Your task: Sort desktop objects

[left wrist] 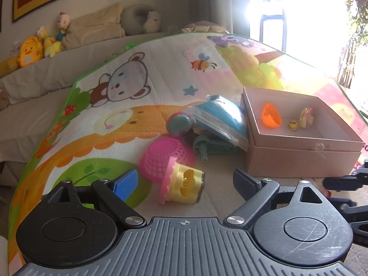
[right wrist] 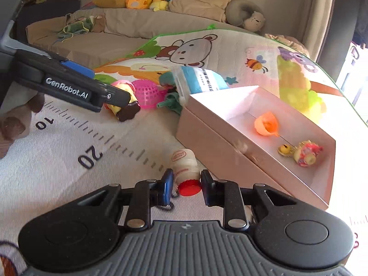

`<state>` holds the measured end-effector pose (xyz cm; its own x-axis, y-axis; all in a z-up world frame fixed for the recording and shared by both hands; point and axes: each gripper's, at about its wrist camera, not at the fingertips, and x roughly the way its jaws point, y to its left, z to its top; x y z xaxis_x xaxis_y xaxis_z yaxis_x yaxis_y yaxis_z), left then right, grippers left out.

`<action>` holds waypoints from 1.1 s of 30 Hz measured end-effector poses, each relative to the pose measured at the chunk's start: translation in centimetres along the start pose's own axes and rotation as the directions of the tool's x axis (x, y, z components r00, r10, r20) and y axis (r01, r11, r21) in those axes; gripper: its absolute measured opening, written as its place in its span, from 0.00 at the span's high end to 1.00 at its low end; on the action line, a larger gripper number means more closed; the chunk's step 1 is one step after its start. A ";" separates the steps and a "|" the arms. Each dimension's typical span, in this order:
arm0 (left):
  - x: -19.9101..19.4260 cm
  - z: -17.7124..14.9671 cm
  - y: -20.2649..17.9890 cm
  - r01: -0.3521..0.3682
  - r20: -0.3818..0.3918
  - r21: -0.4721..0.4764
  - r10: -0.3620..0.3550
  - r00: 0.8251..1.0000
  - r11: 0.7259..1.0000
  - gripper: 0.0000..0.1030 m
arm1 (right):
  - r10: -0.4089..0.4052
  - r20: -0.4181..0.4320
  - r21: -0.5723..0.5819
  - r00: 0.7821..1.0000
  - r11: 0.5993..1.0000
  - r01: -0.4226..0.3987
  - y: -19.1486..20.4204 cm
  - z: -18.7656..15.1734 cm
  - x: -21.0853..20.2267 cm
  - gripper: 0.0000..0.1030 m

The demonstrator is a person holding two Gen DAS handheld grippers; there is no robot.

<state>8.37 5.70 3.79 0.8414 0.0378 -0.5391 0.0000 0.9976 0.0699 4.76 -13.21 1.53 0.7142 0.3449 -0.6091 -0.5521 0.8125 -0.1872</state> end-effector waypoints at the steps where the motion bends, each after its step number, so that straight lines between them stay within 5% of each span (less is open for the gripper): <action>1: 0.3 0.1 -0.5 -0.002 0.006 0.022 0.002 1.000 1.000 0.09 | -0.009 0.004 0.023 1.000 1.000 0.009 -0.7 -0.6 -0.7 0.74; 5: 0.8 0.1 -2.7 0.079 0.017 0.085 -0.081 0.997 0.993 0.07 | -0.060 0.020 0.135 0.998 0.989 0.057 -3.6 -3.0 -2.8 0.56; 10: -0.9 -1.0 -5.6 0.235 0.018 0.216 -0.245 0.969 0.948 0.07 | -0.084 -0.024 0.246 0.996 0.965 0.087 -5.8 -4.8 -2.3 0.48; 13: -1.5 -1.4 -6.1 0.170 0.042 0.238 -0.185 0.982 0.956 0.06 | -0.076 -0.011 0.278 0.997 0.957 0.076 -6.4 -4.8 -2.2 0.39; 20: 1.7 -0.1 -3.2 -0.021 -0.041 0.061 0.024 0.999 0.998 0.06 | -0.079 0.005 0.262 0.997 0.962 0.075 -6.1 -4.8 -2.3 0.31; 25: 3.8 0.4 -3.5 -0.013 -0.076 0.016 0.014 0.997 1.000 0.16 | -0.090 0.002 0.261 0.996 0.961 0.086 -5.9 -4.7 -2.2 0.29; 29: 4.6 0.3 -3.6 -0.029 -0.095 0.009 0.029 0.995 1.000 0.41 | -0.094 0.002 0.258 0.996 0.962 0.091 -5.8 -4.7 -2.3 0.28; 33: 3.6 -0.2 -3.3 -0.010 -0.087 0.009 0.011 0.996 1.000 0.42 | -0.103 0.016 0.240 0.995 0.966 0.096 -5.8 -4.5 -2.6 0.28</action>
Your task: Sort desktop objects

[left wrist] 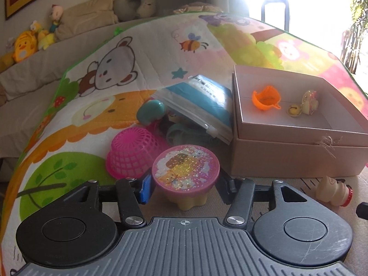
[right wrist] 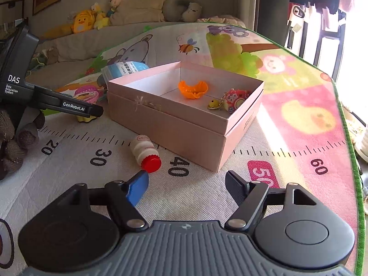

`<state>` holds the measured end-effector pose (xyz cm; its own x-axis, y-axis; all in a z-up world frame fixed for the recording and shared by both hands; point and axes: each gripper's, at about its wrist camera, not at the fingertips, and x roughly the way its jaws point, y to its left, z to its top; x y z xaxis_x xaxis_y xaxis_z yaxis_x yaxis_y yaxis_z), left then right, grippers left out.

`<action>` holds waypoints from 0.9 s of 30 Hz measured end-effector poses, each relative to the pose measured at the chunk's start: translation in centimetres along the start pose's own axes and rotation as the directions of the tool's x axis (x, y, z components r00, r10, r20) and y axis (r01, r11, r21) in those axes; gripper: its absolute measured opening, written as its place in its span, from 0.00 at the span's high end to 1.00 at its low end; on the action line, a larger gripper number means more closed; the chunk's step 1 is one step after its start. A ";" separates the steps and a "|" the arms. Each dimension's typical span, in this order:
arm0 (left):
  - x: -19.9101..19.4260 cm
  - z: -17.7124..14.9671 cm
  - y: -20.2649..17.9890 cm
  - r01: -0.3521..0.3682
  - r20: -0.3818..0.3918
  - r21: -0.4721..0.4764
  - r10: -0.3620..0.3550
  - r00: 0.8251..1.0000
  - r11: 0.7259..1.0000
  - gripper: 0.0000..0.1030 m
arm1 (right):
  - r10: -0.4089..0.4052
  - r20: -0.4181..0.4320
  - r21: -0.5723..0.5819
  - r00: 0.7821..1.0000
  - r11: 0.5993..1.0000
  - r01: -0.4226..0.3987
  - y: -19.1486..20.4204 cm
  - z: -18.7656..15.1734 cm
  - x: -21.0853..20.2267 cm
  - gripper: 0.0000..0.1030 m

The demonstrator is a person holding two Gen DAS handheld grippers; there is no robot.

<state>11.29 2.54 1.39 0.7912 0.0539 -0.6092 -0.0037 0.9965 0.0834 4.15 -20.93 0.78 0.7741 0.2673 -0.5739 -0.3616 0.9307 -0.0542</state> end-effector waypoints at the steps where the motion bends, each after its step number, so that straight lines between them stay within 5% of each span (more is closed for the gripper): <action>1: -0.5 -0.3 0.0 0.007 0.000 0.009 -0.007 1.000 1.000 0.42 | -0.008 0.005 -0.012 1.000 1.000 0.008 0.0 0.2 -0.1 0.28; 8: -5.2 -3.8 -0.8 0.170 -0.007 0.055 -0.170 0.985 0.984 0.40 | -0.170 0.003 -0.046 0.985 0.984 0.170 -2.7 3.1 1.3 0.26; 15: -6.2 -5.5 -1.0 0.188 -0.009 0.022 -0.187 0.982 0.982 0.23 | -0.320 -0.030 -0.077 0.947 0.945 0.317 -4.4 4.5 4.7 0.27; 22: -6.0 -5.6 -0.7 0.195 -0.013 0.008 -0.195 0.981 0.981 0.14 | -0.103 0.000 0.023 0.995 0.994 0.103 -2.7 4.0 2.4 0.27; 27: -5.9 -5.7 -0.8 0.194 -0.013 0.008 -0.194 0.981 0.981 0.11 | 0.053 -0.067 -0.033 0.996 0.998 -0.056 1.2 2.8 2.8 0.27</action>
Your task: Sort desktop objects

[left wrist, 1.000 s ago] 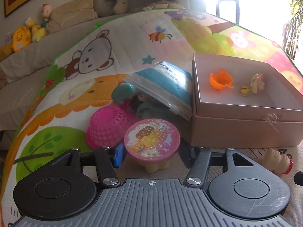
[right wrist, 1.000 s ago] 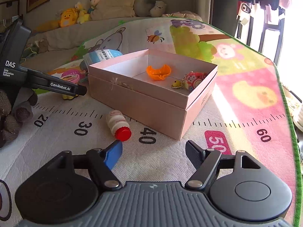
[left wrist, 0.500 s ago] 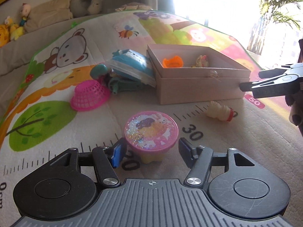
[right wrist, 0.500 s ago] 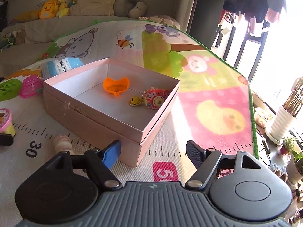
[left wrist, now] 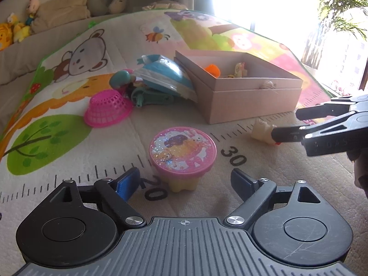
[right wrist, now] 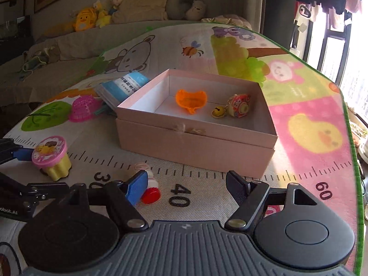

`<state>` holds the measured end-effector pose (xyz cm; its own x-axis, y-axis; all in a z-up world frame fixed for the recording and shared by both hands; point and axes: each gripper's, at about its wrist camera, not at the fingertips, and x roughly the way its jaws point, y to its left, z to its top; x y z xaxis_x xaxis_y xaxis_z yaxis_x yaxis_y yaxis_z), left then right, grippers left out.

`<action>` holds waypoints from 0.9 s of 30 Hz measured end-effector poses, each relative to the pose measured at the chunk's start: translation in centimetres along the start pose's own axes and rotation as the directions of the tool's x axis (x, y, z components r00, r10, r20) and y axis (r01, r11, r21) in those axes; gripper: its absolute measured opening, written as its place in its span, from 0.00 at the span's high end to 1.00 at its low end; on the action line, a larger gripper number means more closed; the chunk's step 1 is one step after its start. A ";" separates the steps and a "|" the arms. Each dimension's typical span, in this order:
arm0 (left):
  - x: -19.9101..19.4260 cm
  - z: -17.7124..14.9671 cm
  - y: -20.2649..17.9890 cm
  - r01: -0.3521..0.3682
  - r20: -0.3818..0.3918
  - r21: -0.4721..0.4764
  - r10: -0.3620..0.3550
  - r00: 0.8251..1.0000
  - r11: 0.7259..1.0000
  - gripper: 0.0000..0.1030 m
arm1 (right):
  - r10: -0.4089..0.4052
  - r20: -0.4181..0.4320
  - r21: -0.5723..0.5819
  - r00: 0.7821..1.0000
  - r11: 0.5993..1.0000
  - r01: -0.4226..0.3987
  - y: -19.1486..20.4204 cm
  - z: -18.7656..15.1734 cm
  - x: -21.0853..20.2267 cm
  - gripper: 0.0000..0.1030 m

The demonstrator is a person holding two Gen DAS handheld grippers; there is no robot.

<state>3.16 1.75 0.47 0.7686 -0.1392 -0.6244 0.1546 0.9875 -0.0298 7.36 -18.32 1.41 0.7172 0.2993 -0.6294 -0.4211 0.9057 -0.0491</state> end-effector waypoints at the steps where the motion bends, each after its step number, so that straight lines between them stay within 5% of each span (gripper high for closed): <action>1: 0.0 0.0 0.0 -0.003 0.001 -0.002 0.003 1.000 1.000 0.11 | 0.004 -0.011 -0.021 1.000 1.000 -0.004 0.6 -0.2 0.3 0.27; 7: 0.0 0.0 0.1 -0.008 0.001 -0.016 0.008 1.000 1.000 0.08 | -0.150 -0.003 -0.077 0.989 0.986 0.149 0.8 -0.5 0.8 0.27; 15: 0.2 0.0 0.2 -0.016 0.000 -0.015 0.016 1.000 1.000 0.08 | 0.061 -0.058 0.172 0.996 0.984 -0.050 -0.9 0.1 1.5 0.40; 19: 0.3 0.1 0.2 -0.026 -0.002 -0.017 0.026 1.000 1.000 0.08 | 0.035 -0.028 0.170 0.999 0.985 -0.030 0.3 0.3 2.1 0.41; 21: 0.4 0.2 0.0 -0.046 -0.010 -0.014 0.046 0.999 0.999 0.08 | 0.033 -0.027 0.169 0.999 0.985 -0.028 0.7 0.3 2.5 0.45; 24: 0.5 0.6 -0.1 -0.070 -0.004 -0.023 0.070 0.998 0.997 0.10 | -0.016 -0.028 0.111 0.999 0.994 0.019 1.3 0.4 2.7 0.74; 27: 0.7 1.2 -0.4 -0.088 0.008 -0.027 0.089 0.996 0.996 0.17 | 0.015 -0.029 0.121 0.999 0.993 -0.011 0.9 0.3 2.1 0.75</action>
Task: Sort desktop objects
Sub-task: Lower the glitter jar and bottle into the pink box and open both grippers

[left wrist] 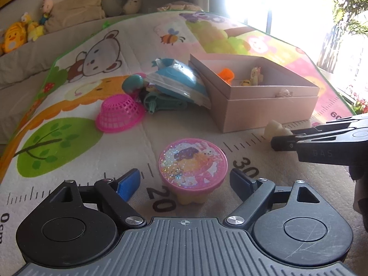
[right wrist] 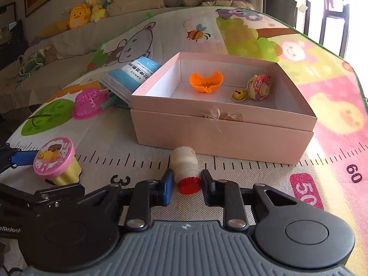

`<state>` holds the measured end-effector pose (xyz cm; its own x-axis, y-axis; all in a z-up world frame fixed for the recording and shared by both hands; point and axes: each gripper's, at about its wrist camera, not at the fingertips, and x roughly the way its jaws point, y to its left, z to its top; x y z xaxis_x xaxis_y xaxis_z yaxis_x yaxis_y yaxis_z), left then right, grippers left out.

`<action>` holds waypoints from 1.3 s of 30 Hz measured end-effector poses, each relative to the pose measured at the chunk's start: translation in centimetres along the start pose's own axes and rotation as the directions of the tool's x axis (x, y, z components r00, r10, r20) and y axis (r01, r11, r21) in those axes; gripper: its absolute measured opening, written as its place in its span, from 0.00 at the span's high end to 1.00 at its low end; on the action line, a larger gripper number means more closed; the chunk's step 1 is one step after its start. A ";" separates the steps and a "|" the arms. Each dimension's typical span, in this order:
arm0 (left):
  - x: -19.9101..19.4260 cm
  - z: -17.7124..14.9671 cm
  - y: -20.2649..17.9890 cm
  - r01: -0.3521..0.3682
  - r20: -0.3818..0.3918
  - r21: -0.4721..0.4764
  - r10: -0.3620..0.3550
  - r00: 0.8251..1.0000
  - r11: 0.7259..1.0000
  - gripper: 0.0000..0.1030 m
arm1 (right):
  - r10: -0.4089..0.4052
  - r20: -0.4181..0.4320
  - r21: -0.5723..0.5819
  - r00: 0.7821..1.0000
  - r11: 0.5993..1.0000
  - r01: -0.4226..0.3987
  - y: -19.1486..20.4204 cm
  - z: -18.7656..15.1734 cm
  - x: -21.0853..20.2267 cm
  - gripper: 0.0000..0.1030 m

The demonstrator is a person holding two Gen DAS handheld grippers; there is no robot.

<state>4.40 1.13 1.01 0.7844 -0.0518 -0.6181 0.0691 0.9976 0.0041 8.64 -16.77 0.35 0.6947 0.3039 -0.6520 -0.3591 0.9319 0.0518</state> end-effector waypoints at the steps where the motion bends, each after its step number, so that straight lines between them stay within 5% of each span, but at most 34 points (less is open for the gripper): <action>1: 0.1 0.3 -0.2 -0.008 0.005 0.004 0.008 1.000 1.000 0.19 | -0.003 0.011 -0.010 1.000 1.000 0.003 0.0 -0.1 -0.4 0.75; 4: 0.3 0.9 -1.0 -0.029 0.006 0.025 0.029 1.000 0.999 0.41 | -0.002 0.041 -0.034 0.999 0.999 0.003 -0.4 -0.2 -1.8 0.76; 11: -2.7 3.0 -3.1 -0.002 0.084 0.096 -0.006 0.996 0.995 0.41 | 0.026 0.118 -0.087 0.993 0.996 -0.015 -2.5 0.3 -7.8 0.76; 18: -4.2 9.6 -6.0 0.055 0.250 0.148 -0.091 0.964 0.987 0.41 | -0.033 0.309 -0.096 0.950 0.993 0.066 -4.9 4.6 -13.8 0.76; 26: 1.5 15.8 -6.4 0.083 0.267 0.078 -0.101 0.958 0.994 0.37 | -0.104 0.316 -0.057 0.943 0.990 0.128 -7.5 10.2 -10.0 0.75; 30: 1.2 14.1 -3.4 0.076 0.274 0.013 -0.077 0.959 0.997 0.14 | -0.074 0.210 0.017 0.975 0.997 0.072 -8.9 11.4 -5.8 0.75; 39: 0.6 3.7 2.8 -0.115 0.097 -0.006 0.115 0.989 0.993 0.12 | -0.023 0.146 0.015 0.989 1.000 0.020 -7.1 11.3 -4.2 0.74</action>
<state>7.40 3.72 3.57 0.8433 0.0594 -0.5342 -0.0253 0.9972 0.0709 15.35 -22.39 11.25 0.7860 0.3085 -0.5358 -0.3351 0.9408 0.0500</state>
